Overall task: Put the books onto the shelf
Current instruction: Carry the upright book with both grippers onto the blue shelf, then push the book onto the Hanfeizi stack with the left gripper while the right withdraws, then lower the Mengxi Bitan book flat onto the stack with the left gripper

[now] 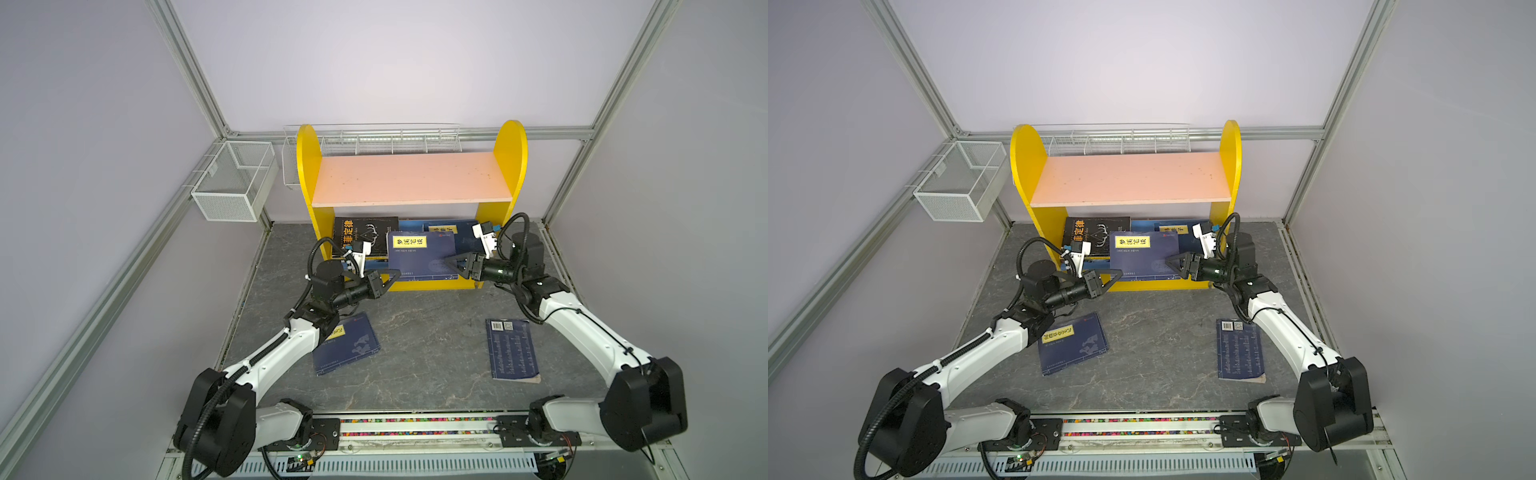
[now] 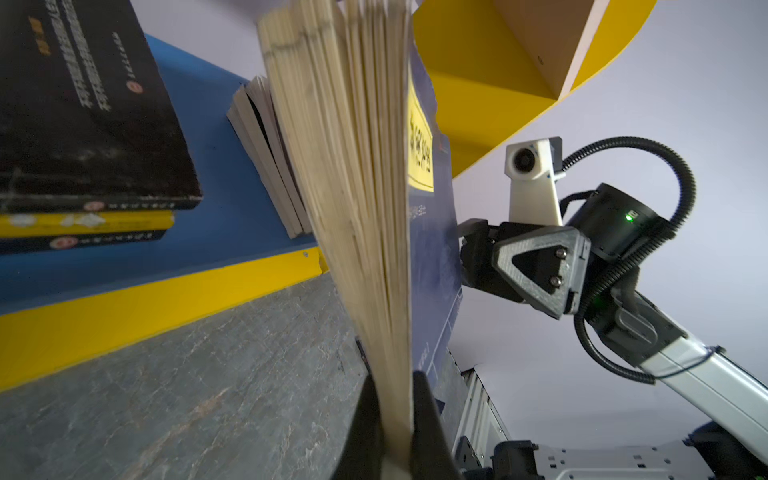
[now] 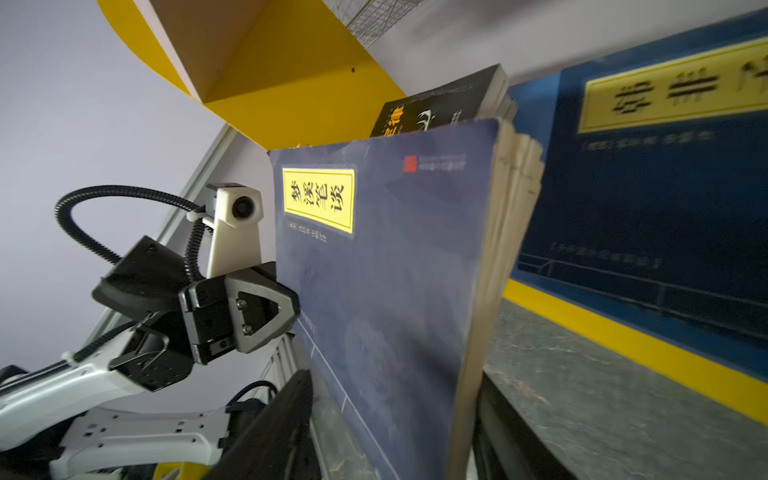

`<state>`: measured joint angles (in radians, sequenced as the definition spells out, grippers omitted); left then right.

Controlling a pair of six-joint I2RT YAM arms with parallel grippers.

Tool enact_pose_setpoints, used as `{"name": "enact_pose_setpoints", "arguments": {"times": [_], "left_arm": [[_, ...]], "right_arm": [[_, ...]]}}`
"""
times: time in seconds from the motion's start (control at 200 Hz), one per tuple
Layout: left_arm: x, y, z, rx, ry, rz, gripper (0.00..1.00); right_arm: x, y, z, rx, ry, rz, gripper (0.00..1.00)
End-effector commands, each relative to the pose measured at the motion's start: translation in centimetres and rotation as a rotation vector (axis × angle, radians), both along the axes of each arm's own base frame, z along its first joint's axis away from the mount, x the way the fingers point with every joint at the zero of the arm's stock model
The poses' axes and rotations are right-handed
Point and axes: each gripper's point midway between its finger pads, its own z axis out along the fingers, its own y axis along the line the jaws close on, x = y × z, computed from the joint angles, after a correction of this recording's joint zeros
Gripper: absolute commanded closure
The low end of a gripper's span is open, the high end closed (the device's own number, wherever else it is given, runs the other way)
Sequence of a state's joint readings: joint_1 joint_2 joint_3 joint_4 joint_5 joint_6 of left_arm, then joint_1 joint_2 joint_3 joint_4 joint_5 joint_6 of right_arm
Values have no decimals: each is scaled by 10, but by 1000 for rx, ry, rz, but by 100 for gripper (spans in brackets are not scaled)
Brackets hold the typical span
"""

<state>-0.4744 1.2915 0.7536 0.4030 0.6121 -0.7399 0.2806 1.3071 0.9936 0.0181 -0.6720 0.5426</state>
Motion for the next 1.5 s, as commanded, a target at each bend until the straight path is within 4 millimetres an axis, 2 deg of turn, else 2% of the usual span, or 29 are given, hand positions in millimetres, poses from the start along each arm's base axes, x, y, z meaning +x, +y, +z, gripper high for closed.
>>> {"name": "enact_pose_setpoints", "arguments": {"times": [0.0, 0.24, 0.315, 0.395, 0.675, 0.72, 0.745, 0.945, 1.335, 1.494], "left_arm": [[24, -4, 38, -80, -108, 58, 100], [44, -49, 31, -59, -115, 34, 100], [54, -59, 29, -64, -101, 42, 100], [64, -67, 29, -81, -93, 64, 100], [89, -96, 20, -65, -54, 53, 100], [91, -101, 17, -61, -44, 46, 100], [92, -103, 16, -57, -40, 44, 100], [93, -123, 4, -29, -8, 29, 100], [101, -142, -19, 11, 61, 18, 100], [96, -147, -25, 29, 71, -4, 100]], "right_arm": [[9, -35, 12, -115, -66, -215, 36], [0, -122, 11, -306, -94, -640, 35], [-7, -142, 12, -328, -97, -719, 34], [-13, -153, 10, -341, -90, -755, 34], [-19, -153, 1, -355, -62, -737, 34], [-19, -155, -1, -363, -56, -745, 34], [-18, -165, -2, -369, -48, -777, 34], [-19, -170, -6, -388, -35, -786, 34], [-20, -173, -10, -394, -28, -777, 34], [-22, -174, -12, -397, -22, -777, 34]]}}
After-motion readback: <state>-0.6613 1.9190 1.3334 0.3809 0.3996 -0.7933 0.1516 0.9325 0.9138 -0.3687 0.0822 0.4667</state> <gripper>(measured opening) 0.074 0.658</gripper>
